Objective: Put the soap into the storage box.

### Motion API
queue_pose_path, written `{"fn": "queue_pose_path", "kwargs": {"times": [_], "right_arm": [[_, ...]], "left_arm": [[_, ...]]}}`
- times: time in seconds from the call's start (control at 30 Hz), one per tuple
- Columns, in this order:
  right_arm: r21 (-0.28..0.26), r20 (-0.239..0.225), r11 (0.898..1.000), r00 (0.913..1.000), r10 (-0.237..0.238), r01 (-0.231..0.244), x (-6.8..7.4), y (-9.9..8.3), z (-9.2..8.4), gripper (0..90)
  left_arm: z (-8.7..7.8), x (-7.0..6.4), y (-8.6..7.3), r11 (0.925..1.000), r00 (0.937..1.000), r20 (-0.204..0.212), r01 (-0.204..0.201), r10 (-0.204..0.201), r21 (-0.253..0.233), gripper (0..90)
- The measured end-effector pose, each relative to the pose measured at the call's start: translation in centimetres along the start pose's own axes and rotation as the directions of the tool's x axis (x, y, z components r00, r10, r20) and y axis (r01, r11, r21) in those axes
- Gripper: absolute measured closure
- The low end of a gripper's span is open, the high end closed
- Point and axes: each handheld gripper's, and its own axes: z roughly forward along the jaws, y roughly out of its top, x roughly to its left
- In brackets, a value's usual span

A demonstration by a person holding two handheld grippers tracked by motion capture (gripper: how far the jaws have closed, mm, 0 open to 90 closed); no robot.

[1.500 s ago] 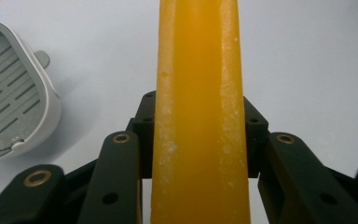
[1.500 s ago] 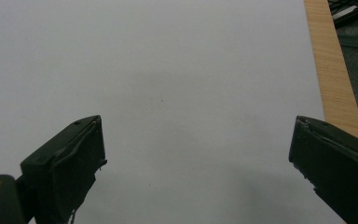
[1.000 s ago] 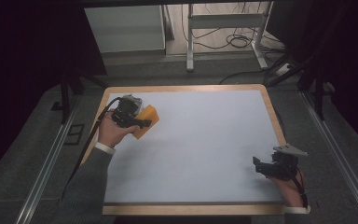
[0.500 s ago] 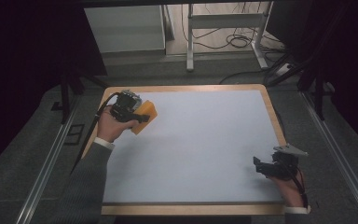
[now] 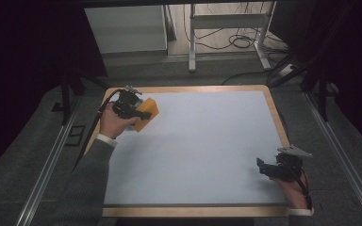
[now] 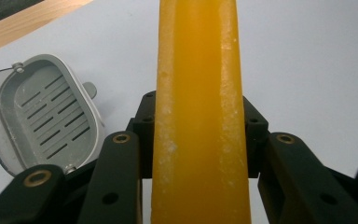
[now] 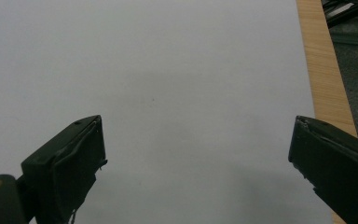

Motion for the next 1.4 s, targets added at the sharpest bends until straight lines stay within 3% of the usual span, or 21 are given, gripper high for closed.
{"fn": "queue_pose_path", "kwargs": {"times": [0.77, 0.93, 1.03, 1.4], "right_arm": [[0.003, 0.002, 1.000, 1.0000, 0.002, -0.002, -0.1, 0.0, 0.0, 3.6], [0.003, 0.002, 1.000, 1.0000, 0.005, -0.005, -0.1, 0.0, 0.0, 3.7], [0.000, 0.001, 1.000, 1.0000, 0.001, -0.001, 0.0, 0.0, 0.0, 3.6], [0.002, 0.004, 1.000, 1.0000, 0.005, -0.005, -0.1, 0.0, 0.0, 3.6]], "left_arm": [[0.5, 1.5, 0.9, 0.9995, 0.9993, -0.019, 0.031, -0.031, 0.006, 61.2], [0.7, 2.1, 1.1, 0.9987, 0.9983, -0.026, 0.052, -0.052, 0.002, 61.2], [0.8, 2.8, 1.3, 0.9976, 0.9960, -0.056, 0.070, -0.070, 0.000, 61.2], [1.6, 4.9, 1.6, 0.9905, 0.9883, -0.066, 0.138, -0.138, -0.004, 61.2]]}}
